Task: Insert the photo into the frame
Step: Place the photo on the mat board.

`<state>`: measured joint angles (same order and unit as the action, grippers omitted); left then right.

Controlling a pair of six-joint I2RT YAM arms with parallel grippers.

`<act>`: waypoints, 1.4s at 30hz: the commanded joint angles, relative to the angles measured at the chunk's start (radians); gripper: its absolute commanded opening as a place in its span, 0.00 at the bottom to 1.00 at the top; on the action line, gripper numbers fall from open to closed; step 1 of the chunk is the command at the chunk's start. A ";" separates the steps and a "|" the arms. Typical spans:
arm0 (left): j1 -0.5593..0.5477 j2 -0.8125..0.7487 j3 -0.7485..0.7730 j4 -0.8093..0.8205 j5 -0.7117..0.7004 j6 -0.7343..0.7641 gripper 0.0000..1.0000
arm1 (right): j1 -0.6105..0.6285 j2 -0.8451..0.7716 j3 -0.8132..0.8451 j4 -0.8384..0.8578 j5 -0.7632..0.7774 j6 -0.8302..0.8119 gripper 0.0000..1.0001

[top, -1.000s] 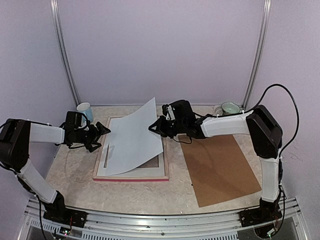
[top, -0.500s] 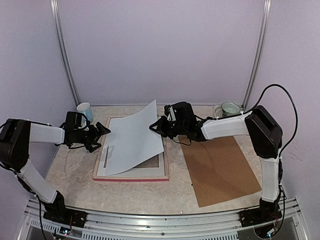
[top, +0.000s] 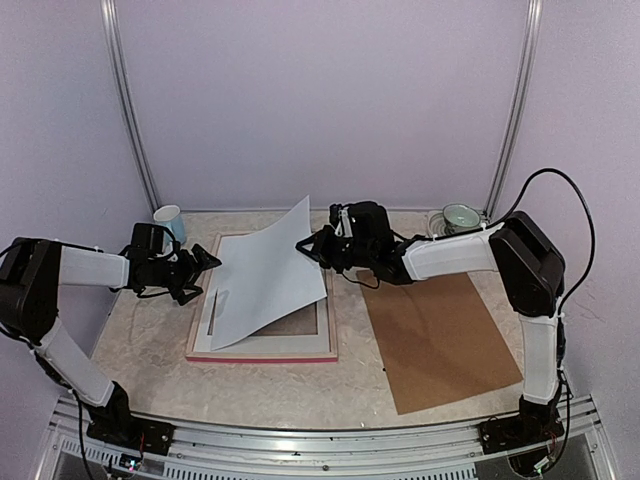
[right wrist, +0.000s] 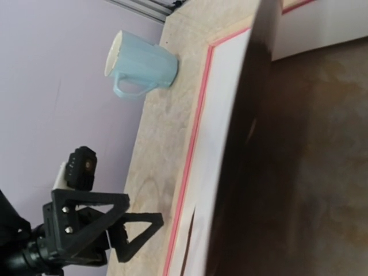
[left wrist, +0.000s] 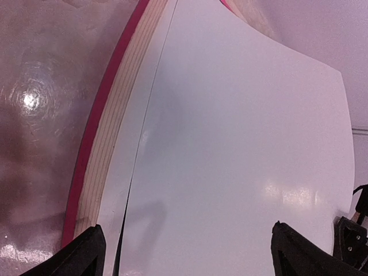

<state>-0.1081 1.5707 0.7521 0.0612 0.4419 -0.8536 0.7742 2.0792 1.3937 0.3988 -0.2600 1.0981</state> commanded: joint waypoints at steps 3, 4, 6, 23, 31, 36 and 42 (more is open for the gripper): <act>-0.002 -0.002 -0.013 0.028 0.017 -0.001 0.99 | 0.018 0.014 0.055 -0.089 0.016 -0.033 0.11; -0.002 -0.003 -0.013 0.028 0.018 0.000 0.99 | 0.023 0.016 0.067 -0.120 0.016 -0.045 0.11; -0.002 -0.004 -0.013 0.028 0.018 0.000 0.99 | 0.028 0.017 0.076 -0.161 0.006 -0.046 0.11; -0.001 -0.001 -0.014 0.030 0.021 -0.002 0.99 | 0.020 0.083 0.170 -0.381 -0.147 -0.115 0.08; -0.002 -0.001 -0.017 0.035 0.024 -0.006 0.99 | 0.017 0.088 0.232 -0.556 -0.061 -0.220 0.00; -0.002 -0.001 -0.019 0.037 0.024 -0.007 0.99 | 0.013 0.092 0.209 -0.487 -0.111 -0.190 0.00; -0.004 -0.003 -0.020 0.040 0.023 -0.009 0.99 | -0.010 0.063 0.030 -0.103 -0.248 0.019 0.00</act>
<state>-0.1081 1.5707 0.7425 0.0803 0.4526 -0.8604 0.7795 2.1529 1.5360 0.0425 -0.4049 0.9703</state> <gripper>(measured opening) 0.989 0.005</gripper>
